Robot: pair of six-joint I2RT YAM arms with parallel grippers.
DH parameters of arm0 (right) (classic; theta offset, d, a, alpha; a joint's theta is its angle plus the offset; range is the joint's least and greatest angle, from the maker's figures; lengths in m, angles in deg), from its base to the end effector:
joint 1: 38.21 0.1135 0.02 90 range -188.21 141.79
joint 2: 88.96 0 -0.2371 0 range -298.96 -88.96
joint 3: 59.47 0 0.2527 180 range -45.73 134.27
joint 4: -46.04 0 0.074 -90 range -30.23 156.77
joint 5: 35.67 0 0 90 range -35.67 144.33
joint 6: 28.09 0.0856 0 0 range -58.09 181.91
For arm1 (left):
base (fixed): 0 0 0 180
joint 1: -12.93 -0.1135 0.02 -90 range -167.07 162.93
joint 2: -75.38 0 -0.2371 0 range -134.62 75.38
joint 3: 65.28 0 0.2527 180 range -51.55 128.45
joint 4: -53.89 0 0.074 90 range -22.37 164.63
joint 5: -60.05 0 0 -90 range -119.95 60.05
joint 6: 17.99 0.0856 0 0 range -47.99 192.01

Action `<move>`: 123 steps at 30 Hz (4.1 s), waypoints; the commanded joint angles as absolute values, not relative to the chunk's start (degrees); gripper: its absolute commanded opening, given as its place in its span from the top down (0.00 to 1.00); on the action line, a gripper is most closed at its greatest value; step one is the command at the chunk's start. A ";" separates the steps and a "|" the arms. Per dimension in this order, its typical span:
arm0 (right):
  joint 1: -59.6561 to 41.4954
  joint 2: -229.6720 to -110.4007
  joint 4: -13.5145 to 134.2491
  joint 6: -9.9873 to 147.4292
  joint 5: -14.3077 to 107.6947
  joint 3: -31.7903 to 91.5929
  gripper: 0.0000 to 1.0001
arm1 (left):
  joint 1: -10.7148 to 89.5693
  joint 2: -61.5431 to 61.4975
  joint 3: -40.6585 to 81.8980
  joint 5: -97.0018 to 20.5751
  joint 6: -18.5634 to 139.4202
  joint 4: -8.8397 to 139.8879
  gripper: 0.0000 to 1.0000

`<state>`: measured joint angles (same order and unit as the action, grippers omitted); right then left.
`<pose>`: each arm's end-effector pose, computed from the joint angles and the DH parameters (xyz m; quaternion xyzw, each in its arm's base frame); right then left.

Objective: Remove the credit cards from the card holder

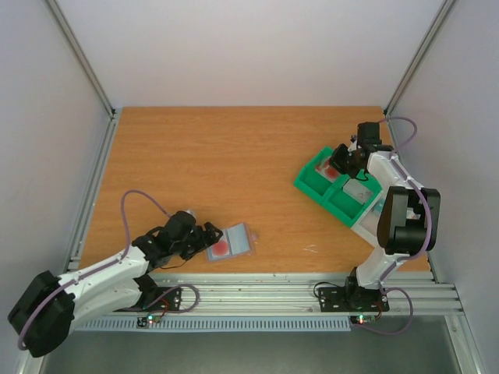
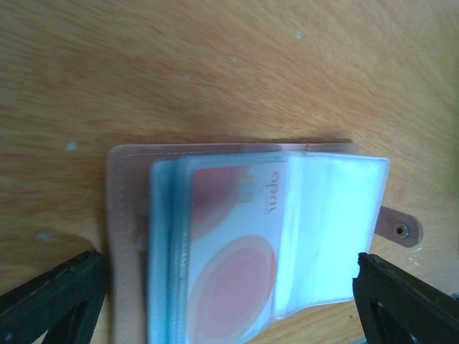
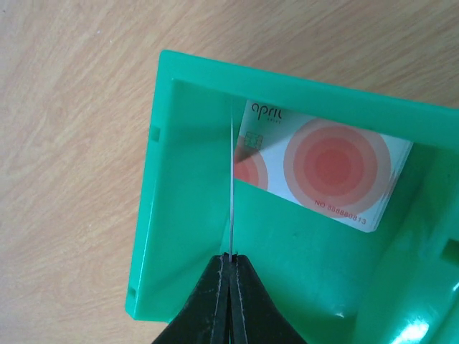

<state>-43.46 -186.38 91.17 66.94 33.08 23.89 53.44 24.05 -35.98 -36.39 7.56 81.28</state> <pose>0.3758 -0.0034 0.1551 0.0361 0.9481 0.1773 0.2614 0.1531 -0.1434 0.0830 -0.1752 0.9201 -0.3067 0.1691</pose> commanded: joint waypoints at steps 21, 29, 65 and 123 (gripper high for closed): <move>-45.41 -191.22 91.21 65.53 36.30 27.13 0.87 | 53.42 17.75 -32.43 -41.85 11.10 73.40 0.08; -45.41 -191.11 95.39 68.09 39.37 29.26 0.80 | 53.40 25.85 -32.30 -39.87 10.92 80.76 0.09; -27.15 -163.42 99.72 66.69 19.24 10.54 0.70 | 53.44 18.80 -30.20 -47.86 11.88 77.29 0.43; 7.98 -183.35 70.59 78.57 24.03 1.82 0.75 | 52.81 4.73 -31.16 -47.57 15.15 70.71 1.00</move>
